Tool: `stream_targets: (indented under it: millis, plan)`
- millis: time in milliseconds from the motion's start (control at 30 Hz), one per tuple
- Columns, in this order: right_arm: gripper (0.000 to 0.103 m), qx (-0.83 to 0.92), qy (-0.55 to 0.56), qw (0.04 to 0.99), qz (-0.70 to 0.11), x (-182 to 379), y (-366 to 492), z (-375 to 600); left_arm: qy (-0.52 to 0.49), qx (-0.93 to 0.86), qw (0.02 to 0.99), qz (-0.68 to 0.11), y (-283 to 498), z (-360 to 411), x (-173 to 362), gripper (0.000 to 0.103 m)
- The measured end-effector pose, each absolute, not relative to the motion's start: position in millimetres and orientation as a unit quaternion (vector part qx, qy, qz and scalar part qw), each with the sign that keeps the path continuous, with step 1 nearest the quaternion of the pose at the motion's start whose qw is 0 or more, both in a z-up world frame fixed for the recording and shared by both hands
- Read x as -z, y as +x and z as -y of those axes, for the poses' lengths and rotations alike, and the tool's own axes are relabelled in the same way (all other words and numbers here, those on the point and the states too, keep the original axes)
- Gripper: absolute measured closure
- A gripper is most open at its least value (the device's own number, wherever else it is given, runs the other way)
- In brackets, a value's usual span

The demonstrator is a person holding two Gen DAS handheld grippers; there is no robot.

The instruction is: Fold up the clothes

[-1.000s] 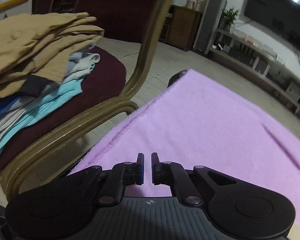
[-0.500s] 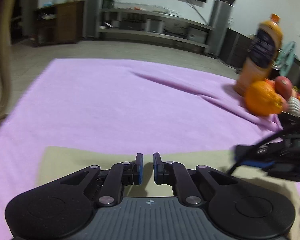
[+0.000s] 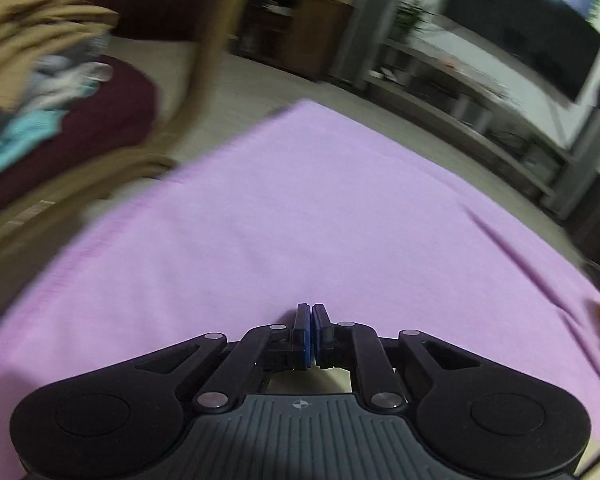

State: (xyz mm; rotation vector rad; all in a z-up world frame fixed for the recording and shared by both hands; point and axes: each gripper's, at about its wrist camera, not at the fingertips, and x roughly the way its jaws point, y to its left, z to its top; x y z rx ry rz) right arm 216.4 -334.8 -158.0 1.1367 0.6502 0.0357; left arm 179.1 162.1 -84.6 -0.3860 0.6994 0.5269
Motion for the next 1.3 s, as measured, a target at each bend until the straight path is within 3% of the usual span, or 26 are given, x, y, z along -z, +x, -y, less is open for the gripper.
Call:
stream_targets:
  millis: [33, 100, 267, 367, 500, 667, 833, 967, 1067, 1133, 1233, 1267, 1300]
  plan:
    - [0.103, 0.013, 0.535, 0.791, -0.298, 154.3, 209.4, 340.3, -0.167, -0.283, 0.880, -0.344, 175.0, -165.5, 79.7, 0.092]
    - [0.089, 0.051, 0.524, 0.797, -0.296, 139.7, 195.2, 343.6, -0.153, -0.304, 0.872, -0.352, 162.6, -171.4, 64.9, 0.093]
    - [0.086, 0.003, 0.467, 0.828, -0.310, 91.0, 152.2, 334.4, -0.145, -0.273, 0.882, -0.356, 121.5, -176.5, 14.5, 0.088]
    - [0.075, -0.026, 0.432, 0.844, -0.317, 61.9, 126.4, 328.9, -0.127, -0.227, 0.895, -0.363, 91.3, -164.0, -7.6, 0.085]
    - [0.067, -0.064, 0.382, 0.862, -0.326, 22.9, 92.0, 321.6, -0.077, -0.181, 0.895, -0.400, 60.6, -137.8, 3.7, 0.083]
    - [0.068, -0.075, 0.377, 0.839, -0.384, 54.8, 84.4, 307.5, -0.060, -0.116, 0.884, -0.449, 50.6, -96.8, 46.4, 0.083]
    - [0.071, -0.111, 0.418, 0.798, -0.420, 88.7, 95.2, 295.8, 0.012, -0.096, 0.905, -0.414, 51.5, -65.9, 57.8, 0.078]
    - [0.071, -0.124, 0.448, 0.772, -0.434, 110.0, 100.5, 296.4, -0.013, -0.091, 0.902, -0.421, 57.6, -75.7, 68.1, 0.073]
    - [0.092, -0.111, 0.465, 0.759, -0.442, 123.5, 98.7, 308.9, -0.029, -0.101, 0.901, -0.421, 54.5, -88.2, 65.4, 0.071]
    - [0.097, -0.094, 0.483, 0.752, -0.438, 128.0, 92.8, 324.4, -0.030, -0.131, 0.892, -0.431, 49.5, -97.3, 63.4, 0.071]
    - [0.097, -0.030, 0.492, 0.764, -0.417, 123.8, 75.2, 354.0, -0.015, -0.182, 0.876, -0.447, 40.6, -108.5, 61.7, 0.071]
    - [0.089, -0.002, 0.489, 0.769, -0.412, 121.1, 67.9, 361.4, 0.003, -0.202, 0.869, -0.452, 36.7, -110.0, 62.4, 0.072]
    - [0.090, 0.027, 0.485, 0.773, -0.407, 118.5, 60.6, 368.8, 0.020, -0.222, 0.861, -0.457, 32.8, -111.6, 63.0, 0.078]
